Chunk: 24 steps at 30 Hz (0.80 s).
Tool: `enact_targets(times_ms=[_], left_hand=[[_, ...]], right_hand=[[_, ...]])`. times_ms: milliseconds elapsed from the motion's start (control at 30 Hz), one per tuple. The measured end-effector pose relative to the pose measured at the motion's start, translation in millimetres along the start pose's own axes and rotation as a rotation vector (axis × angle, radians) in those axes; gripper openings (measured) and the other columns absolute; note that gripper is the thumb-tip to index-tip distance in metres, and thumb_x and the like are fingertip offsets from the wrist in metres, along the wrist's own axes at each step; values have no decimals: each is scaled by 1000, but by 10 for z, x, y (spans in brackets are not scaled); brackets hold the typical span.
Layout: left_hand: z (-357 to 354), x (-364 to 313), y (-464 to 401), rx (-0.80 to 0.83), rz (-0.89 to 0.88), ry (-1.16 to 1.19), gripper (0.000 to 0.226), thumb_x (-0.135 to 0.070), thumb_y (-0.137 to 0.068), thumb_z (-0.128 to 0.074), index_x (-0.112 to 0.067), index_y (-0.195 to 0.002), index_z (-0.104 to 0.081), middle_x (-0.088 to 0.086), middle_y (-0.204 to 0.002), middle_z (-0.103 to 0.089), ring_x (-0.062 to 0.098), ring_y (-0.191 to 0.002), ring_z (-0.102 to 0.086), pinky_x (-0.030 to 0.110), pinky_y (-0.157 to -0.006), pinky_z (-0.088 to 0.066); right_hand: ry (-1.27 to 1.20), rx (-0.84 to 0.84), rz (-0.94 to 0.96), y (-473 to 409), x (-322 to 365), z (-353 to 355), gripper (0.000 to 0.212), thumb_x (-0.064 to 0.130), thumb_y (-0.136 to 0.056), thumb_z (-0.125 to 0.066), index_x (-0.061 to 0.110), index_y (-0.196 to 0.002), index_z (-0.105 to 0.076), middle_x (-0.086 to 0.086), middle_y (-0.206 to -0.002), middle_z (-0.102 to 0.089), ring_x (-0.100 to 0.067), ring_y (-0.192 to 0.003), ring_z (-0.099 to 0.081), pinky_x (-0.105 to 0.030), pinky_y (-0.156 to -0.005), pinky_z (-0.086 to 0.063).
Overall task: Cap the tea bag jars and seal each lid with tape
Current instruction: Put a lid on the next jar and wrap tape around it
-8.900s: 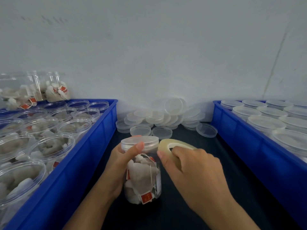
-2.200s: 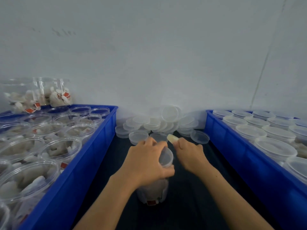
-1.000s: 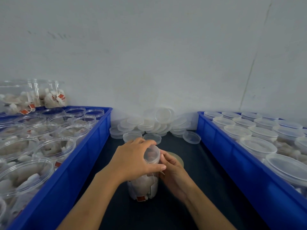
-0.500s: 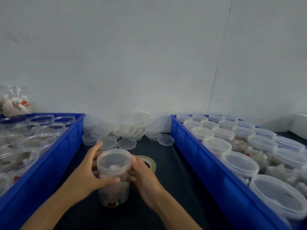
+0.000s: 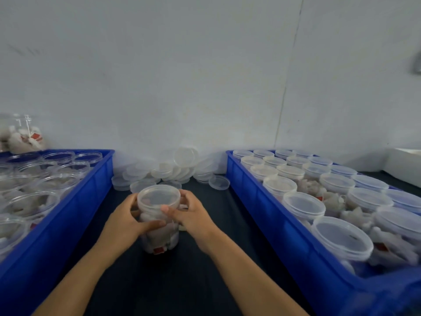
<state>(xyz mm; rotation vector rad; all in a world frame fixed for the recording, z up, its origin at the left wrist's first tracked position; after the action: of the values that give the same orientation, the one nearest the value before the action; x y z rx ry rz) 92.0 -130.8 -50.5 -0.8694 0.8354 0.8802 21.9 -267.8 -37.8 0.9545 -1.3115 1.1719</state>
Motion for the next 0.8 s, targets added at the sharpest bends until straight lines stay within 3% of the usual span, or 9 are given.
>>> enact_targets(times_ms=[100, 233, 333, 433, 500, 600, 700, 800], left_hand=[[-78, -302, -83, -73, -29, -37, 77, -24, -61, -89, -21, -129, -51, -5, -113, -58, 15, -104, -55, 32, -87, -45], [-315, -896, -192, -32, -160, 123, 70, -24, -62, -89, -25, -121, -51, -13, -110, -61, 11, -104, -59, 20, -72, -47], [-597, -1411, -249, -16, -254, 213, 77, -31, -59, -89, -20, -126, -52, -7, -117, -63, 12, -104, -61, 27, -81, -54], [-976, -1872, -320, 20, -312, 313, 71, -32, -61, -89, -29, -119, -50, -18, -107, -61, -2, -95, -59, 12, -72, -49], [-1273, -2105, -374, 58, -331, 388, 68, -27, -64, -90, -29, -118, -49, -20, -105, -60, -3, -96, -60, 9, -70, -49], [-1739, -2326, -453, 138, -331, 393, 73, -28, -65, -90, -19, -128, -53, -5, -120, -60, 13, -109, -59, 21, -86, -51], [-2101, -2453, -547, 211, -328, 232, 70, -30, -66, -90, -9, -124, -58, 10, -119, -61, 27, -104, -63, 43, -90, -54], [-2413, -2534, -613, 259, -345, 111, 70, -28, -67, -89, -7, -123, -52, 9, -114, -65, 27, -100, -62, 41, -85, -53]], right_hand=[[-26, -71, 58, 46, 276, 188, 52, 17, -86, -70, 14, -132, -47, -2, -126, -59, -11, -110, -58, -17, -80, -51], [0, -179, 146, 191, 788, 565, 54, 16, -83, -73, 14, -131, -47, 5, -114, -60, -8, -101, -58, -19, -83, -51], [86, -295, 229, 337, 1189, 977, 59, 17, -80, -76, 13, -130, -46, 4, -114, -59, -9, -100, -57, -23, -84, -51], [225, -391, 294, 501, 1514, 1434, 62, 24, -78, -77, 15, -131, -47, 3, -119, -57, -12, -105, -56, -21, -78, -49], [290, -456, 321, 578, 1641, 1758, 62, 24, -78, -77, 16, -132, -48, 1, -122, -56, -14, -109, -55, -21, -78, -50], [352, -567, 317, 632, 1643, 2246, 65, 20, -78, -78, 12, -134, -46, -2, -125, -54, -19, -113, -54, -31, -89, -50], [447, -670, 272, 639, 1507, 2655, 69, 22, -76, -79, 14, -135, -44, 2, -123, -51, -16, -108, -50, -27, -84, -44], [502, -725, 227, 593, 1333, 2949, 69, 23, -77, -79, 13, -136, -44, 4, -118, -48, -14, -106, -47, -27, -84, -40]])
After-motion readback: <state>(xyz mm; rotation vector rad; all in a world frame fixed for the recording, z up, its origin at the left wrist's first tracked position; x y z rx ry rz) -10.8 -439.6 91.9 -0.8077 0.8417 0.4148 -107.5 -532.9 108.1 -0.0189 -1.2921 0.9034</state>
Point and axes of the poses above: each hand's wrist, its own y-axis away from the middle knuckle, its own z-axis out of the back of the hand, x = y × z, the point moved 6 cm from there along -y, towards the middle knuckle
